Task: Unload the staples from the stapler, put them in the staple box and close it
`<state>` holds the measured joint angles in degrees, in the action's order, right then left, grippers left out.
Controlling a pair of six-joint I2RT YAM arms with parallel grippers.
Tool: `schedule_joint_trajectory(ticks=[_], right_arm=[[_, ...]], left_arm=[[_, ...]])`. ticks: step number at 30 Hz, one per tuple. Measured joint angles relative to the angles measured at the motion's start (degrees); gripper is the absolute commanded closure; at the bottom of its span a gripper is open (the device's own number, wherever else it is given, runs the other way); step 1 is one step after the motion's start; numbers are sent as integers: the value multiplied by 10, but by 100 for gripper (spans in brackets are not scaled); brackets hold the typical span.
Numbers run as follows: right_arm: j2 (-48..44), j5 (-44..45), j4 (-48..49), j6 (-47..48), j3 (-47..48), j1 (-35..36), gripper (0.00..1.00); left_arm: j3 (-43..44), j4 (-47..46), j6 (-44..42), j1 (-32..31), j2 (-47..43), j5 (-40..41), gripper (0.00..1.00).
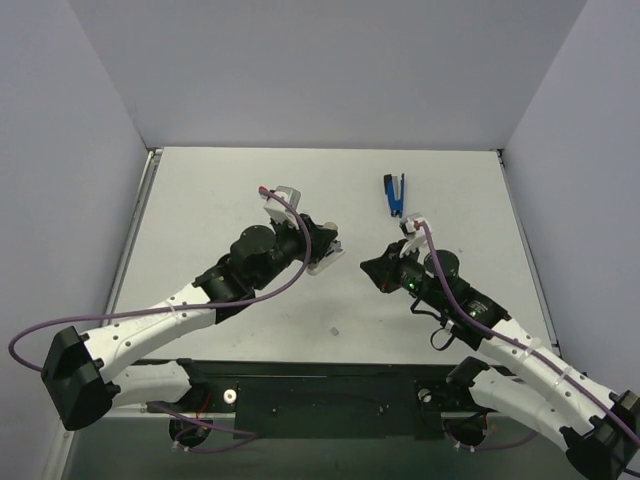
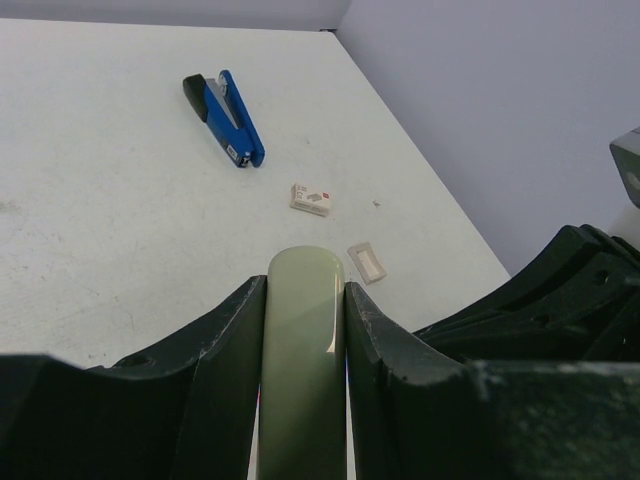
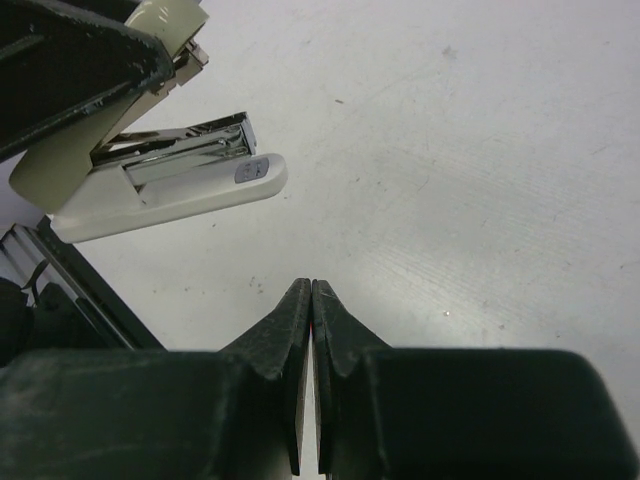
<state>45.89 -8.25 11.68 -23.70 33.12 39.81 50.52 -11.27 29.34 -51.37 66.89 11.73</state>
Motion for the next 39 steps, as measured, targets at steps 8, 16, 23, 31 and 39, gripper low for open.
schedule_joint_trajectory(ticks=[8,16,23,31,39], right_arm=[[26,-63,25,-33,-6,5,100],[84,-104,111,-80,-18,12,100],[86,-121,159,-93,-20,12,100],[81,-157,160,-76,-19,12,100],[46,-204,120,-31,5,12,100]], left_arm=[[-16,-2,3,0,-23,-17,100],[-57,-34,15,0,-46,-70,100],[-80,-64,19,1,-66,-107,100],[-91,-100,19,9,-69,-168,100],[-93,-148,17,16,-68,-264,100]])
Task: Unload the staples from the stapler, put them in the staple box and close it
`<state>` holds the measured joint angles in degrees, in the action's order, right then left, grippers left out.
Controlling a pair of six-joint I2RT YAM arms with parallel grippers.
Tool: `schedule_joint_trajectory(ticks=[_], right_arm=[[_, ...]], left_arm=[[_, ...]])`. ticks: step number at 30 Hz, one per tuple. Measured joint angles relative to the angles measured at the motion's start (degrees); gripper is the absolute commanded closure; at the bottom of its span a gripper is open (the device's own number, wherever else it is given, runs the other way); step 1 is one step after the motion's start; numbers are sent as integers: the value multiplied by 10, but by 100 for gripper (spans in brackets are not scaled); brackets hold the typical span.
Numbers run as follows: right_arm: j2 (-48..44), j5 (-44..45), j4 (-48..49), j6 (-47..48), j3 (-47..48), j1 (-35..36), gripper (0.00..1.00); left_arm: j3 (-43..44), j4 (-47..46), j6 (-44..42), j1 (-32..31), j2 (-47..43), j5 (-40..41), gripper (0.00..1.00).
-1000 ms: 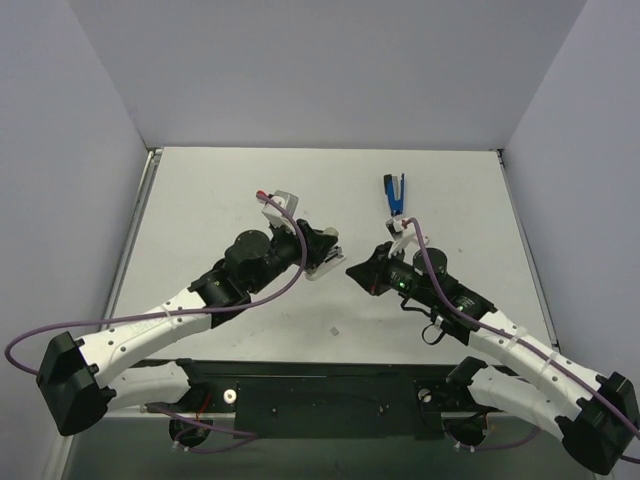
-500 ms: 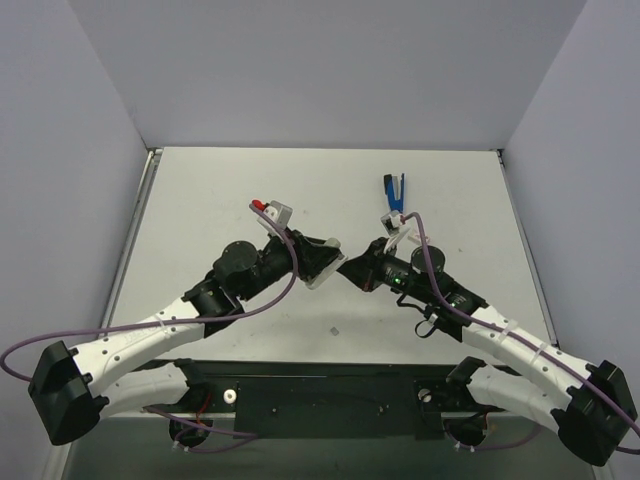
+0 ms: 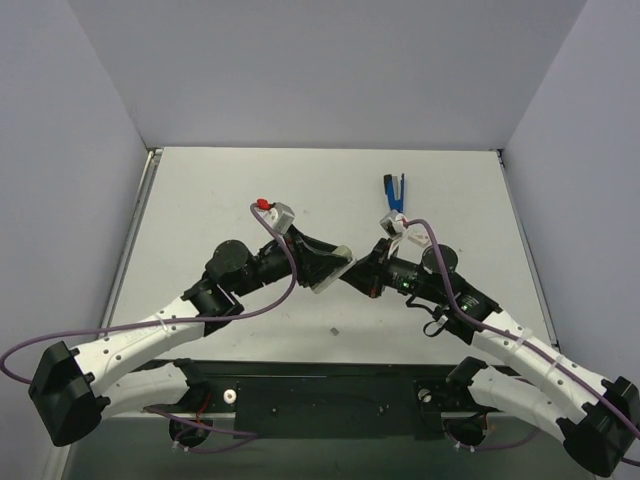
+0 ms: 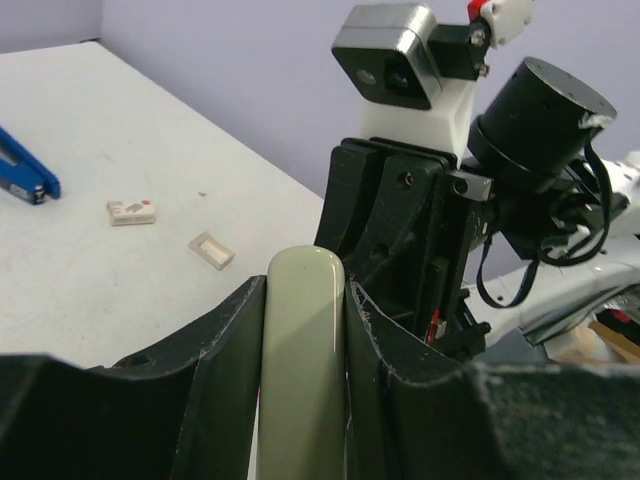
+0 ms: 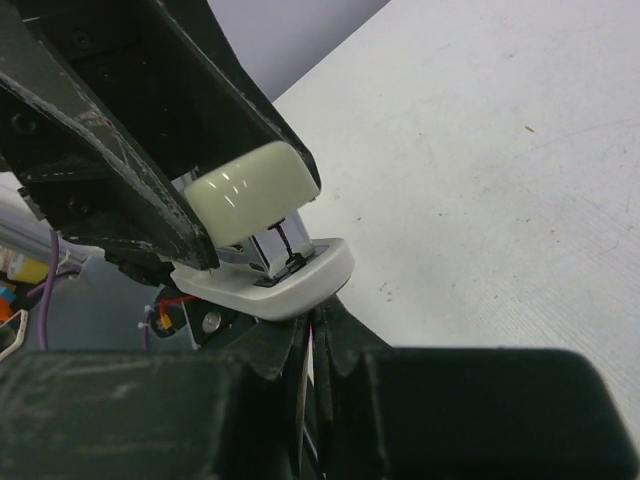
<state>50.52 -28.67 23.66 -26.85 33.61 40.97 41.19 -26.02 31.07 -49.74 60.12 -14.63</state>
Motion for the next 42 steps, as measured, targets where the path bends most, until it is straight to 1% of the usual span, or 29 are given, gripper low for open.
schedule_joint_trajectory(ticks=[4,9,13,17,23,26,31,35,39,42], right_arm=[[-12,-20,-25,17,21,0,100],[-7,-51,-59,33,51,1,100],[12,-60,-82,44,83,7,100],[9,-51,-90,51,87,13,100],[-11,-11,-131,66,87,25,100],[-19,14,-136,72,84,26,100],[-41,73,-137,76,57,26,100],[-62,131,-149,81,49,26,100],[-72,193,-161,83,42,26,100],[-66,223,-164,75,27,26,100]], left_arm=[[5,-23,0,4,14,-53,100],[30,-55,-2,7,38,-97,100],[49,-52,-21,7,42,-96,100],[50,-32,-40,-2,27,-75,100],[49,8,-58,-30,2,-12,100],[45,27,-62,-40,-9,26,100],[45,87,-76,-51,-10,108,100],[45,139,-89,-57,3,194,100],[50,177,-101,-49,37,296,100],[50,183,-102,-14,67,339,100]])
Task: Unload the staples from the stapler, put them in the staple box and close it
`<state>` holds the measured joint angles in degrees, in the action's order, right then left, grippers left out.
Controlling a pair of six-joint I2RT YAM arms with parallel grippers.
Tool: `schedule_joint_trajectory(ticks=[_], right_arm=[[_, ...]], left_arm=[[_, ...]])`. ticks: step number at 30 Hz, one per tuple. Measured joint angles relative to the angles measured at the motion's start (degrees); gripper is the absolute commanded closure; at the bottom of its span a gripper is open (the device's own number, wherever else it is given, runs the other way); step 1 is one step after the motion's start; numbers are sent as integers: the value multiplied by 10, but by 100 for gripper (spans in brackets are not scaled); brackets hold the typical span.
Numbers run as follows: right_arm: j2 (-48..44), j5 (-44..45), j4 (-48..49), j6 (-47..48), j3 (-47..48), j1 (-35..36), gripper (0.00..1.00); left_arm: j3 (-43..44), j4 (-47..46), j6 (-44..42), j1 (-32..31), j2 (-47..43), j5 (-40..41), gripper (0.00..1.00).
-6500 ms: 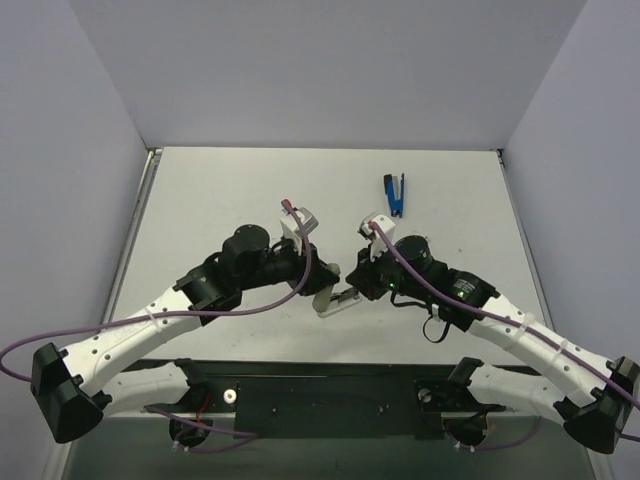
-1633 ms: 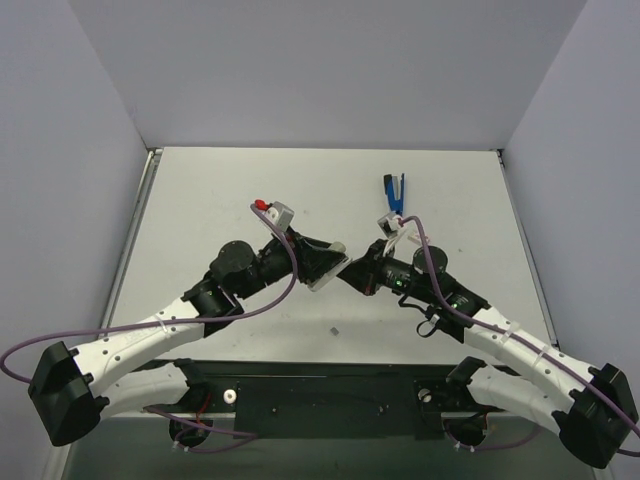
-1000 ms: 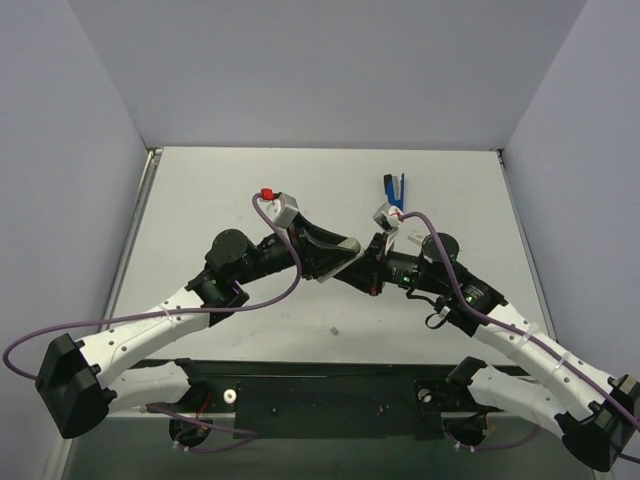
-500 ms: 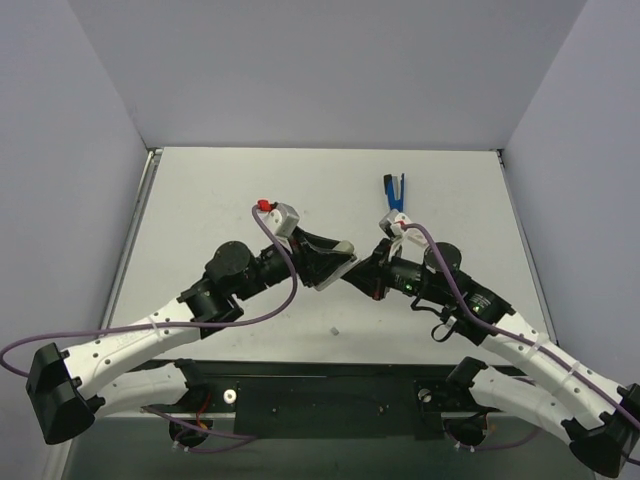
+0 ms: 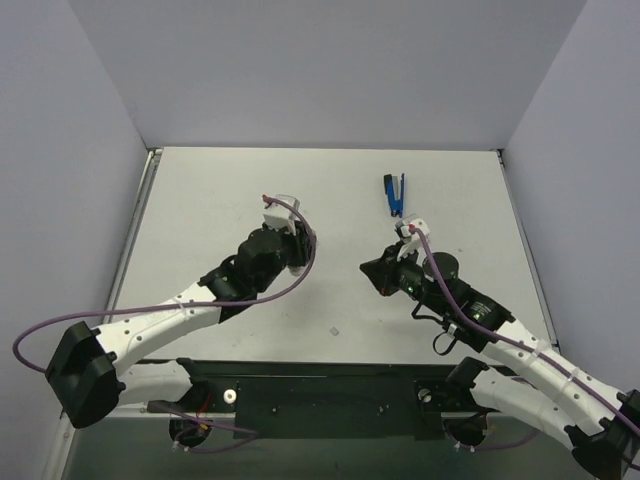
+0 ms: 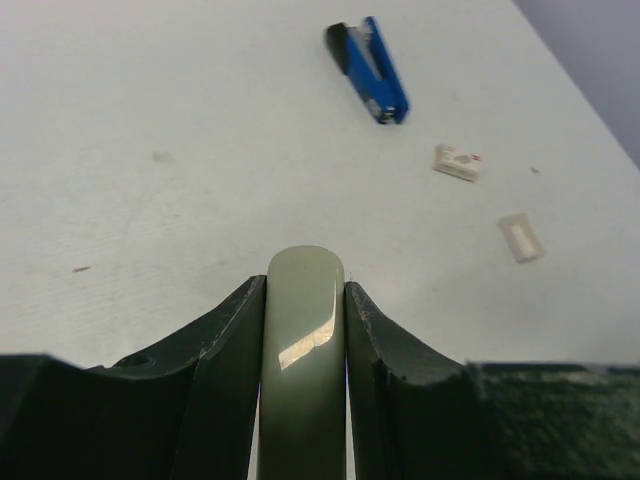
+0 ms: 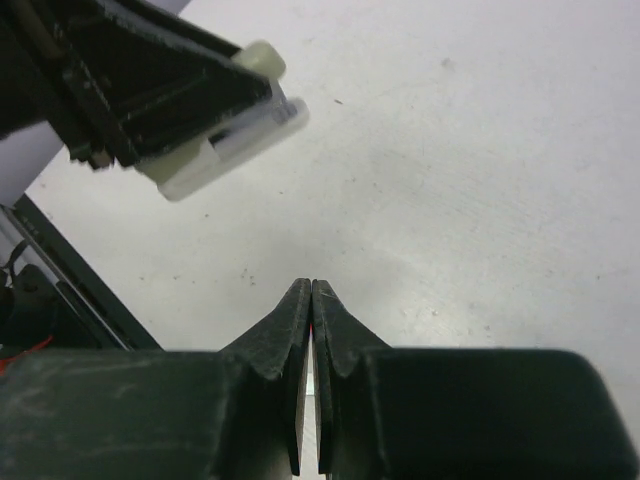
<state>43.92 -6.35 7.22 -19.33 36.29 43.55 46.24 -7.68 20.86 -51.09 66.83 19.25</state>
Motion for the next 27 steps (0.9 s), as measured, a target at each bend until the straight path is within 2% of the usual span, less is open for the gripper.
schedule_joint_trajectory(ticks=[4,8,15,24,27], right_arm=[[31,17,-2,-13,-16,0,100],[62,20,-2,-26,-21,0,100],[86,36,-8,-41,-21,13,100],[93,47,-15,-49,-21,18,100],[97,51,-17,-49,-21,19,100]], left_arm=[[1,-3,12,80,61,23,100],[18,-3,15,122,138,39,100],[120,-12,-11,173,282,50,100],[257,6,-37,294,412,6,100],[295,17,-45,317,448,-6,100]])
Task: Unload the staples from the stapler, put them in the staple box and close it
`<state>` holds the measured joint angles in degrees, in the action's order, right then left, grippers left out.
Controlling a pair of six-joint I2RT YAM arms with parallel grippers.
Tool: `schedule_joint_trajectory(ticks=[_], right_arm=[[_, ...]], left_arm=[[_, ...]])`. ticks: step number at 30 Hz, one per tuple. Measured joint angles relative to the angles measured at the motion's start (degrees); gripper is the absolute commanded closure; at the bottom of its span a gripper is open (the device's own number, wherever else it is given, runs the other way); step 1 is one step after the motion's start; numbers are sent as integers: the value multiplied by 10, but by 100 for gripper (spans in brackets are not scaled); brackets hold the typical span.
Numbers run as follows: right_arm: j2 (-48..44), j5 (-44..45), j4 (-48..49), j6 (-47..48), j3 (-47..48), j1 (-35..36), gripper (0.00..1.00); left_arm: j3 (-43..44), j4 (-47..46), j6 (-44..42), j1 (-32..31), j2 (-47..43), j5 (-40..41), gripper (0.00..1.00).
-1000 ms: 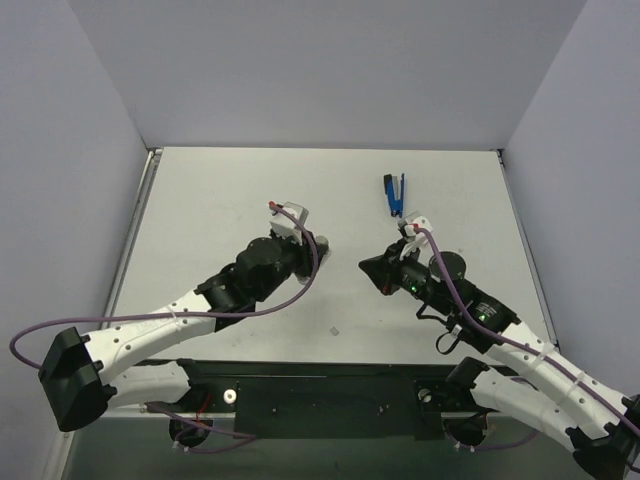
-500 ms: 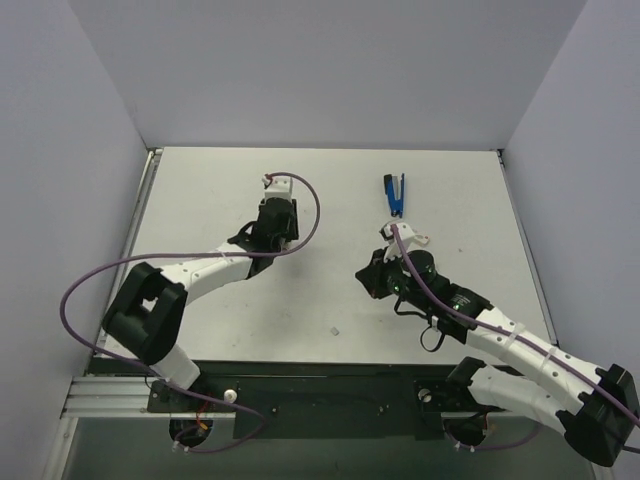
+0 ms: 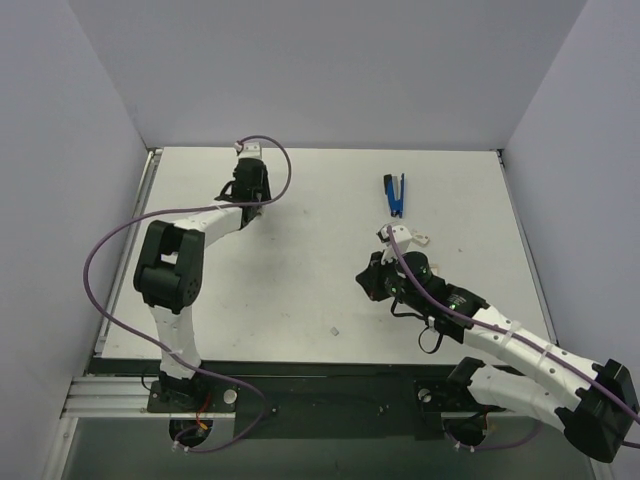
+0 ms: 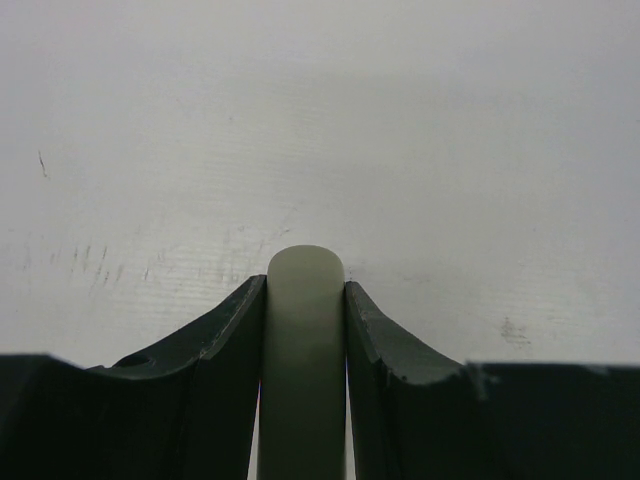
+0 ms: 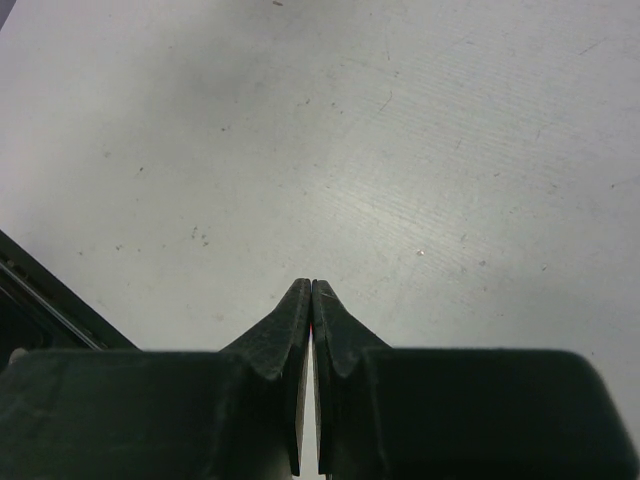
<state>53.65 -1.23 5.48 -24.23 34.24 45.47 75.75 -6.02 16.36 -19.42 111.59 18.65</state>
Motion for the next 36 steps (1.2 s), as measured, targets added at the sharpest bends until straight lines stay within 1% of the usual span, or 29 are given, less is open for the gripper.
schedule_joint_trajectory(ticks=[5,9,12,13,14,15,16,17,18,19,20,22,23,25,26,29,31,35,36], right_arm=[[0,12,-2,0,0,0,100],[10,15,-2,0,0,0,100],[21,15,-2,0,0,0,100],[25,15,-2,0,0,0,100],[28,15,-2,0,0,0,100],[31,15,-2,0,0,0,100],[34,15,-2,0,1,0,100],[37,16,-3,0,1,0,100],[40,18,-4,0,2,0,99],[43,19,-6,0,5,0,98],[47,21,-6,0,7,0,95],[52,24,-7,0,13,0,91],[53,25,-8,-1,15,0,89],[53,28,-9,-1,18,0,84],[53,29,-9,-2,20,0,80],[53,33,-11,-4,23,0,73],[53,34,-12,-6,26,-1,64],[53,34,-15,-13,32,-1,53],[53,35,-16,-13,33,-1,52]], left_arm=[[43,30,-4,30,51,-32,100],[88,79,-1,51,96,-67,100],[114,103,1,57,105,-82,100],[124,110,2,58,107,-86,98],[135,116,5,60,110,-91,91],[143,124,8,61,115,-96,86],[150,130,11,62,120,-101,79],[153,136,14,62,125,-104,76],[154,141,16,63,128,-108,70],[154,144,20,63,128,-111,68],[154,146,22,64,128,-113,64],[154,145,27,65,128,-115,61],[154,144,29,65,128,-116,60],[152,144,31,65,128,-117,59],[151,144,31,65,128,-117,59],[141,140,35,65,122,-117,55],[132,139,36,63,116,-116,54],[126,154,29,49,106,-103,50],[125,158,28,43,106,-99,50]])
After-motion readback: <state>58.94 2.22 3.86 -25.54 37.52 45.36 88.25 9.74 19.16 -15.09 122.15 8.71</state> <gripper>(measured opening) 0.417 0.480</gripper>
